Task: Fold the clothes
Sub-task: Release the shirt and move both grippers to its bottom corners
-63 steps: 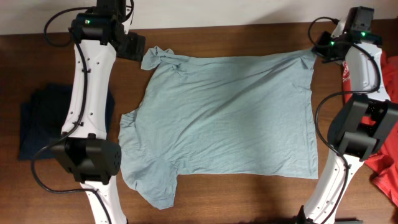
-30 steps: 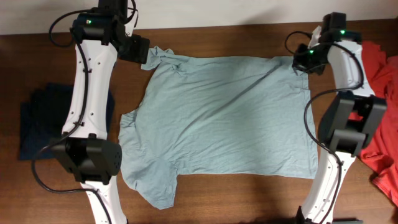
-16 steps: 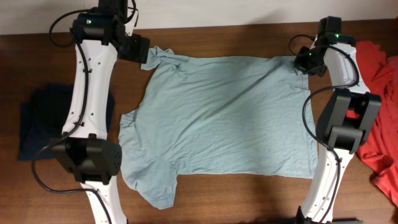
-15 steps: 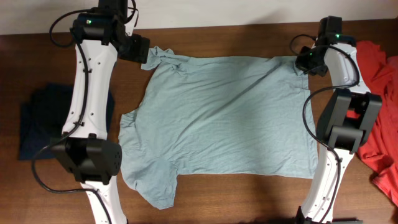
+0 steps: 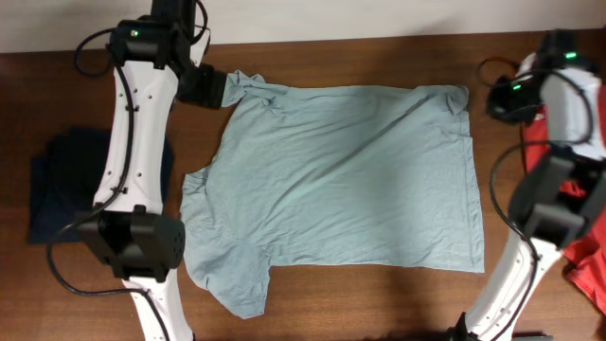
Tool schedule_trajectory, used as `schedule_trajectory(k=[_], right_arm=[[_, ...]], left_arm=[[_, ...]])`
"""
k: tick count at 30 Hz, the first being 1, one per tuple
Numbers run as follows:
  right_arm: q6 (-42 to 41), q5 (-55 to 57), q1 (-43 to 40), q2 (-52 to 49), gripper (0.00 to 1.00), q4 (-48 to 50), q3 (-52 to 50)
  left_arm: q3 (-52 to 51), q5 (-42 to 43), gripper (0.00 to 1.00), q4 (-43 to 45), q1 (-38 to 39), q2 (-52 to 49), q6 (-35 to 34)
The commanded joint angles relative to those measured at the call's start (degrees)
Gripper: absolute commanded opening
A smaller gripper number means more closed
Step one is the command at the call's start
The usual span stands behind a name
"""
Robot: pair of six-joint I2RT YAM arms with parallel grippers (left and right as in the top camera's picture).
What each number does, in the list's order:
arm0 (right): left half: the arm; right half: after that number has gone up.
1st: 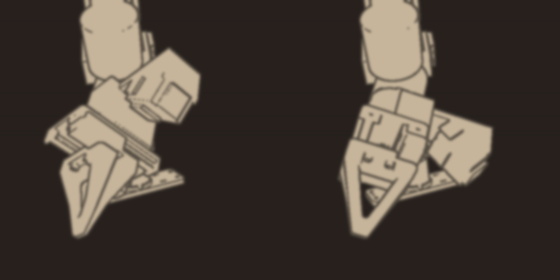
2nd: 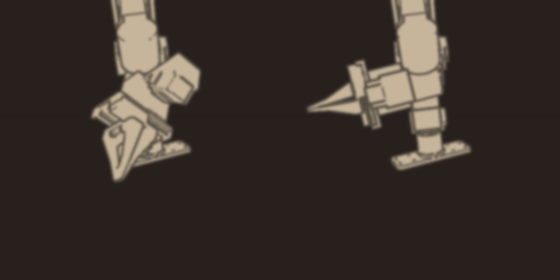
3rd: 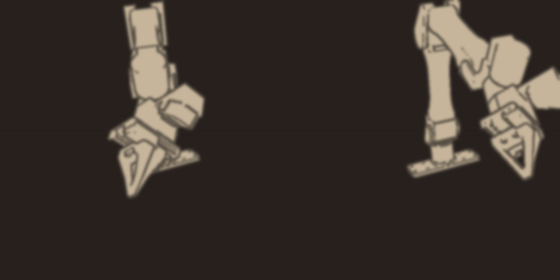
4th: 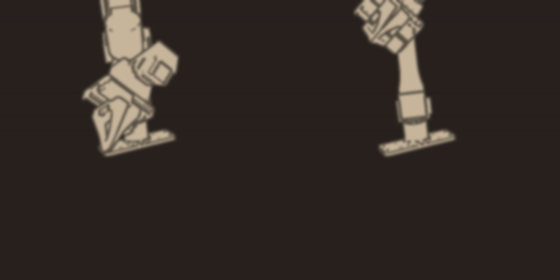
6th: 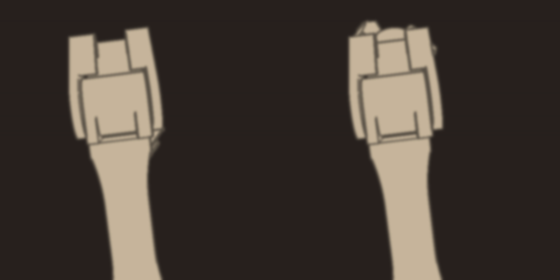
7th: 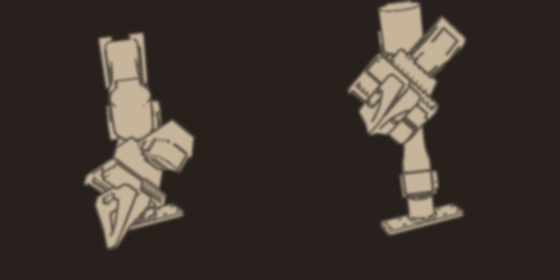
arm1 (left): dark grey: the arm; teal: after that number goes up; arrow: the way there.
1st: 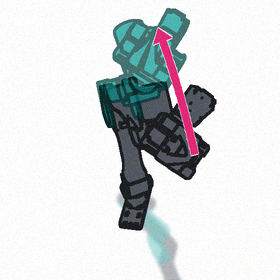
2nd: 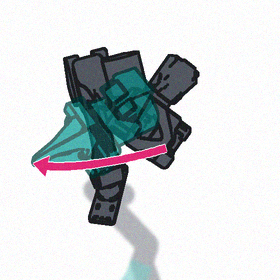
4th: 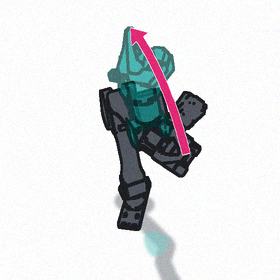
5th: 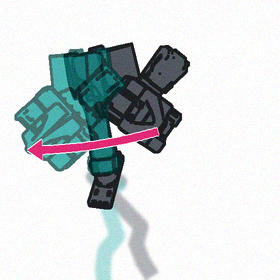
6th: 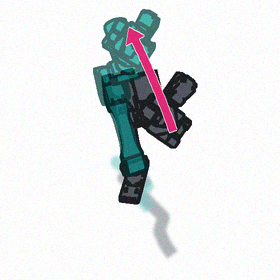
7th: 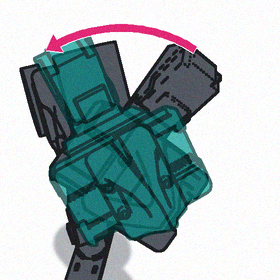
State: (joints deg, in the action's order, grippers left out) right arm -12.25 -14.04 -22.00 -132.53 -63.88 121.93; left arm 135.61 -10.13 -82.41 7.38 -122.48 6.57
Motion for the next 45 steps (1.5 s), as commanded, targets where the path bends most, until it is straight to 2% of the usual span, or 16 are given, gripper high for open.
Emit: schedule_trajectory(k=[1,9,14,18,22,26,28,34,38,43,45], right_arm=[[3.0,-6.4,-0.2,14.7,0.22,-2.0,1.0],[3.3,-7.4,-0.2,33.1,0.28,-13.9,1.0],[5.0,-7.4,-0.2,40.7,0.31,-22.9,1.0],[7.2,-7.4,1.2,43.2,0.33,-32.6,1.0],[7.8,-6.3,7.3,43.6,0.39,-33.4,-2.9],[5.8,-1.7,13.5,43.5,0.44,-28.2,-12.5],[2.6,0.0,14.4,43.5,0.48,-19.7,-26.4],[-0.4,-0.3,14.1,43.3,0.54,-7.6,-48.0],[-2.9,-0.7,14.1,43.3,0.56,-1.0,-57.3],[-4.8,-0.5,13.6,43.3,0.62,1.4,-61.1],[-4.8,-0.5,12.9,43.3,0.64,1.8,-61.6]], left_arm=[[0.3,-1.9,0.99,-3.4,0.1,9.6,-2.8],[0.3,-1.9,0.99,-14.3,-0.6,22.9,-9.6],[-0.6,-1.0,0.99,-14.3,-0.4,30.8,-11.4],[-9.8,-1.3,0.99,-14.3,-0.4,35.4,-13.5],[-25.2,-1.2,0.99,-11.5,-0.4,36.4,-15.8],[-45.5,5.4,0.99,0.7,-0.4,36.3,-16.2],[-62.8,15.0,0.99,13.7,-0.4,36.3,-18.1],[-77.1,22.1,0.99,17.6,-0.4,36.3,-22.1],[-85.6,23.5,0.99,19.5,-0.4,36.3,-24.2],[-95.3,29.9,0.99,24.4,-0.4,36.3,-26.4],[-98.0,29.9,0.99,26.5,-0.4,36.3,-27.3]])
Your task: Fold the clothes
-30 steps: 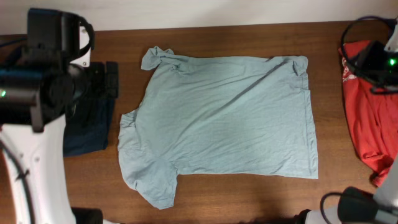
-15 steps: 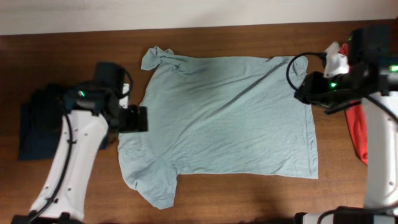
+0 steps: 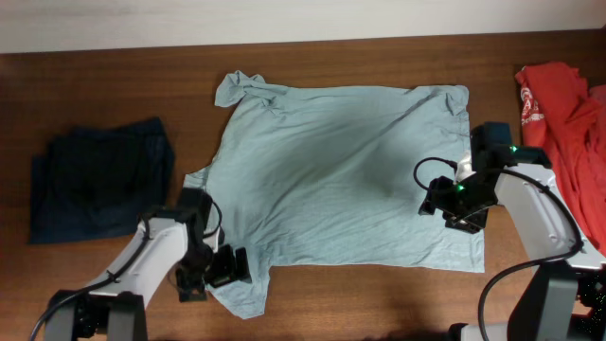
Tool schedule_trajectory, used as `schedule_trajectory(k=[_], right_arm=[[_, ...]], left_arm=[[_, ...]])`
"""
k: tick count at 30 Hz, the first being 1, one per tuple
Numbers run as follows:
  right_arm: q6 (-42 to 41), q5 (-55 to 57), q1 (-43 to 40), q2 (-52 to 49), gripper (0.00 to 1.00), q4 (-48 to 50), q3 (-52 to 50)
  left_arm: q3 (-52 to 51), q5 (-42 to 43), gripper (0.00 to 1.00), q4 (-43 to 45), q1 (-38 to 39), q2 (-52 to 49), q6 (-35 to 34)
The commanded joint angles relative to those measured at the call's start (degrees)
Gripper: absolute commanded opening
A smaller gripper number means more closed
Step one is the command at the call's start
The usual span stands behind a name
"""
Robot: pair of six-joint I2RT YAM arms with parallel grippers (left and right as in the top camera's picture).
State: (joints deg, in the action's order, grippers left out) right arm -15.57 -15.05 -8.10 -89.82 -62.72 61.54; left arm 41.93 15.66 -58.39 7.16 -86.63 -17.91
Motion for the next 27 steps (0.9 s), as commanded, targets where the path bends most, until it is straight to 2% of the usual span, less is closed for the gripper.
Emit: schedule_trajectory(k=[1,2,3,7,8,14,18,21,27], right_arm=[[-1.5,0.7,-1.8,0.6,0.66,1.0,-1.7],[-1.4,0.7,-2.7,0.6,0.68,1.1,-2.1],[-1.4,0.7,-3.9,0.6,0.68,1.2,-2.5],[-1.2,0.7,-5.7,0.6,0.69,1.2,-2.5],[-1.1,0.8,-6.2,0.6,0.7,1.3,-2.5],[-0.4,1.0,-6.2,0.4,0.7,1.4,-2.5],[-0.4,3.5,-6.2,0.3,0.73,2.3,-2.5],[-1.5,3.5,-6.2,-0.1,0.73,2.1,-3.1],[-8.2,3.5,-6.3,-1.9,0.72,6.1,-10.5]], left_arm=[[-6.6,4.1,0.99,5.4,-0.2,0.5,-4.5],[-8.5,4.4,0.99,8.5,-0.2,0.5,-6.1],[-9.7,5.4,0.92,10.8,-0.2,0.5,-6.1],[-9.5,5.9,0.13,10.7,-0.2,0.5,-6.1],[-8.8,6.1,0.01,10.2,-0.2,0.5,-6.1],[1.0,5.6,0.01,2.4,-0.2,1.6,-1.8],[9.0,-1.0,0.02,-3.4,-0.2,3.0,-1.5],[11.2,-4.0,0.03,-4.7,-0.2,3.5,-1.5],[11.6,-3.9,0.03,-4.7,-0.2,3.7,-1.5]])
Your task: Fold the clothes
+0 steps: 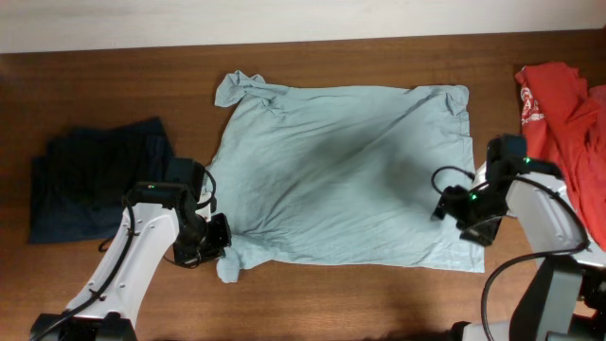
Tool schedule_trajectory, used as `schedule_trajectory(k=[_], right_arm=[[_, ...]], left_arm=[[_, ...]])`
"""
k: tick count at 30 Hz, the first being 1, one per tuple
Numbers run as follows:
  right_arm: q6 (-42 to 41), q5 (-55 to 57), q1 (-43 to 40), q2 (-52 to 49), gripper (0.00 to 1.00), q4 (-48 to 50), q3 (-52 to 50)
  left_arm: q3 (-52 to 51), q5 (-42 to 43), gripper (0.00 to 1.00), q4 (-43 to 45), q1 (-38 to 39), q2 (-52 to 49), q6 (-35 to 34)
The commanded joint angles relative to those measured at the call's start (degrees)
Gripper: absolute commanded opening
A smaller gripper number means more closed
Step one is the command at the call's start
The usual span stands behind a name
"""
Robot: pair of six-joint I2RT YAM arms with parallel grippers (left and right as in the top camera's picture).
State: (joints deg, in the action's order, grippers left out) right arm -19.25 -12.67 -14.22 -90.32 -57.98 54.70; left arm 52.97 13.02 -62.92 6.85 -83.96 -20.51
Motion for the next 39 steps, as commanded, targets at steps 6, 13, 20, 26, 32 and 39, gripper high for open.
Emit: schedule_trajectory(k=[6,13,20,26,32,39], right_arm=[[-11.6,1.2,-0.2,-1.9,0.56,10.3,-12.4],[-11.6,2.5,-0.2,-1.6,0.04,14.3,-14.4],[-7.6,6.6,-0.2,4.8,0.04,6.3,-8.8],[-5.4,8.1,-0.2,11.5,0.04,-1.8,-3.7],[-5.2,7.1,-0.1,9.7,0.89,-1.2,-4.9],[-8.3,7.1,-2.6,1.0,0.91,6.0,-11.5]], left_arm=[[0.6,-1.3,0.04,-0.1,0.1,1.1,1.1],[0.6,-1.3,0.05,-0.1,0.1,1.1,1.1],[0.6,-1.3,0.06,-1.0,0.1,1.2,1.3],[0.8,-1.3,0.06,-2.9,0.1,3.1,1.3],[0.8,-1.5,0.09,-2.4,0.1,5.6,1.3],[0.8,-1.5,0.1,-2.3,0.1,5.6,1.3]])
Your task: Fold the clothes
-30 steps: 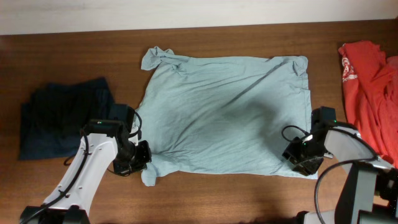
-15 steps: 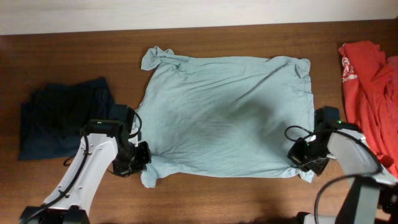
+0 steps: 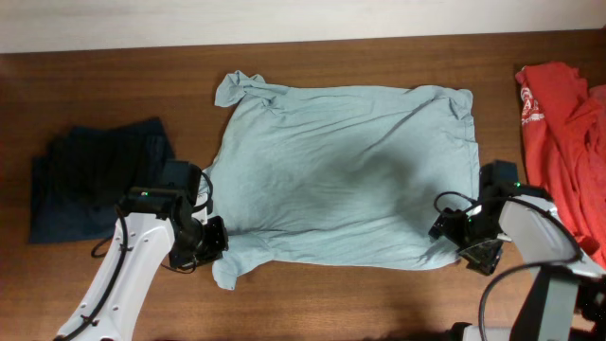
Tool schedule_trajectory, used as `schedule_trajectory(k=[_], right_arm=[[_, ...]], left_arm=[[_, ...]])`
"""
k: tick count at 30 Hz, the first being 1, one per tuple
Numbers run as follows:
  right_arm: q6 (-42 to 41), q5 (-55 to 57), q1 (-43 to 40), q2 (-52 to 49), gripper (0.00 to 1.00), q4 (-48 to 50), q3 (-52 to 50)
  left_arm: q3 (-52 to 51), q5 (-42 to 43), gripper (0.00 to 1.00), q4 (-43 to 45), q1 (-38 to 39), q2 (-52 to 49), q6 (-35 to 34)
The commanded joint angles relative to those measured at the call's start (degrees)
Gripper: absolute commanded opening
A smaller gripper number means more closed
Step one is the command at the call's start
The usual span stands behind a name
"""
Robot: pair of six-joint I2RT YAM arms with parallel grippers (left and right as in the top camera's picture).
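A light blue-green T-shirt point(image 3: 341, 180) lies spread on the brown table point(image 3: 331, 308), neck side to the left. My left gripper point(image 3: 218, 244) sits at the shirt's near-left edge, shut on the cloth, and the near sleeve point(image 3: 225, 270) hangs bunched below it. At the near-right hem corner my right gripper point(image 3: 443, 227) is shut on the cloth. The hem there is drawn in from the right. The far sleeve point(image 3: 237, 90) lies crumpled at the far left.
A folded dark navy garment point(image 3: 95, 185) lies on the left side of the table. A red garment point(image 3: 559, 123) is heaped at the right edge, close behind my right arm. A pale wall strip runs along the far edge.
My right gripper has moved nearer and slightly left along the shirt's right edge, and the near-right hem corner has drawn inward. The left gripper has barely shifted, and the bunched sleeve sits a little lower.
First both arms reached to the far side, the left at the far sleeve and the right by the far-right corner. Then the left gripper was at the flat near sleeve, the right on the shirt's right part. Then the sleeve was bunched inward. Now the near-right corner is drawn in too.
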State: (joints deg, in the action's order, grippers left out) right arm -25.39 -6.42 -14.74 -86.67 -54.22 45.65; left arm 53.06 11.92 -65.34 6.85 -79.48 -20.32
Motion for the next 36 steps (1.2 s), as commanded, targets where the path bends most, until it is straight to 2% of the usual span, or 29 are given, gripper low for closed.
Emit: schedule_trajectory(k=[1,9,12,14,16,20,22,24,25,27,28,31,36], right_arm=[[-2.6,0.4,-4.7,-4.8,0.91,3.9,-3.8],[-0.9,1.3,-12.2,-7.2,0.81,5.2,-4.3],[0.4,3.1,-13.1,-7.2,0.65,5.7,-4.3],[0.7,3.2,-13.4,-6.9,0.51,5.7,-4.2],[1.9,2.1,-13.4,-6.2,0.31,5.4,-3.9],[2.9,0.6,-13.4,-2.9,0.14,2.6,-2.7],[4.2,0.0,-13.4,-0.8,0.12,1.4,-2.2],[5.5,-1.6,-13.4,1.7,0.15,0.7,-2.0],[5.5,-2.1,-13.4,3.5,0.4,0.5,-2.0],[5.5,-2.8,-13.4,4.3,0.7,0.4,-2.0],[5.5,-3.5,-13.4,4.2,0.76,0.4,-2.0],[5.4,-4.5,-13.4,3.9,0.82,0.5,-2.0],[5.5,-4.6,-13.4,3.8,0.83,0.6,-2.0]], left_arm=[[0.7,-0.4,0.1,0.1,0.1,1.1,1.1],[0.7,-0.4,0.11,0.2,0.1,1.1,1.1],[0.7,-0.4,0.1,0.3,0.1,1.1,1.1],[0.7,-0.4,0.11,0.3,0.1,1.1,1.1],[0.7,-0.4,0.1,0.1,0.1,1.1,1.1],[0.9,-0.4,0.11,0.1,0.1,1.1,1.1],[1.4,-0.4,0.1,-0.3,0.1,1.2,1.1],[1.8,-0.3,0.1,-0.9,0.1,1.7,1.9],[1.8,-0.4,0.12,-1.5,0.1,2.0,2.4],[1.6,0.9,0.26,-2.3,0.1,2.0,2.4],[1.3,1.8,0.33,-2.4,0.1,2.0,2.4],[-0.3,2.4,0.59,-2.7,0.1,2.0,-0.3],[-8.5,3.2,0.78,2.1,0.1,2.0,-5.1]])
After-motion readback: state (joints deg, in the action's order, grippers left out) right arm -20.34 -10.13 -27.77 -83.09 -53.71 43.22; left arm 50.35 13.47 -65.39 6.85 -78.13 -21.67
